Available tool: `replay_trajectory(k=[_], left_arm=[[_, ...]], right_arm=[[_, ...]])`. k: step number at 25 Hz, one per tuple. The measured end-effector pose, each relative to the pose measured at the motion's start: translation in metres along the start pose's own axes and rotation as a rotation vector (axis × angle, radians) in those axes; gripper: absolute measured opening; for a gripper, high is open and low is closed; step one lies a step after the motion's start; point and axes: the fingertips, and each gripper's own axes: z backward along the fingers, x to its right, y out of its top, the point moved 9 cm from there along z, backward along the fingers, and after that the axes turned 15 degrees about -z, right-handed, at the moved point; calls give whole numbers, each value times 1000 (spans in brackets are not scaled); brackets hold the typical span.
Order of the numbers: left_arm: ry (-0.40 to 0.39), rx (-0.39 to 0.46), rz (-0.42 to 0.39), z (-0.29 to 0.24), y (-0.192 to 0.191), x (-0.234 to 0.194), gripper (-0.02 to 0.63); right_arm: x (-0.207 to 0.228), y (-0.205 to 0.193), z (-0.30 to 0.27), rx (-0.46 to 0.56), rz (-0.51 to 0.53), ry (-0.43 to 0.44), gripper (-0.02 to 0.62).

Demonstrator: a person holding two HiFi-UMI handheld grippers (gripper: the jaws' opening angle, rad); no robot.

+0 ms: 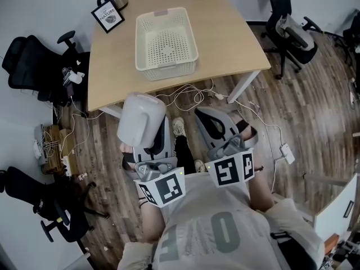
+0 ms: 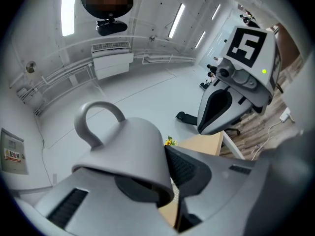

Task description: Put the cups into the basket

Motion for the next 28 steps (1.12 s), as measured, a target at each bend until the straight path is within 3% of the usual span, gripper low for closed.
replay_trajectory(k=[14,24,28], left_arm=[[-49,32,58,-106,-60,-13,54],[-44,41,86,-205,-120,-62,54],[-83,24,89,-242,-152,-74,54]], right_arm=[[52,-7,-99,-30,6,-33,-2],[104,9,-210,-55,7,-33,-2],[117,14,-257,-70,23,-29,-2]])
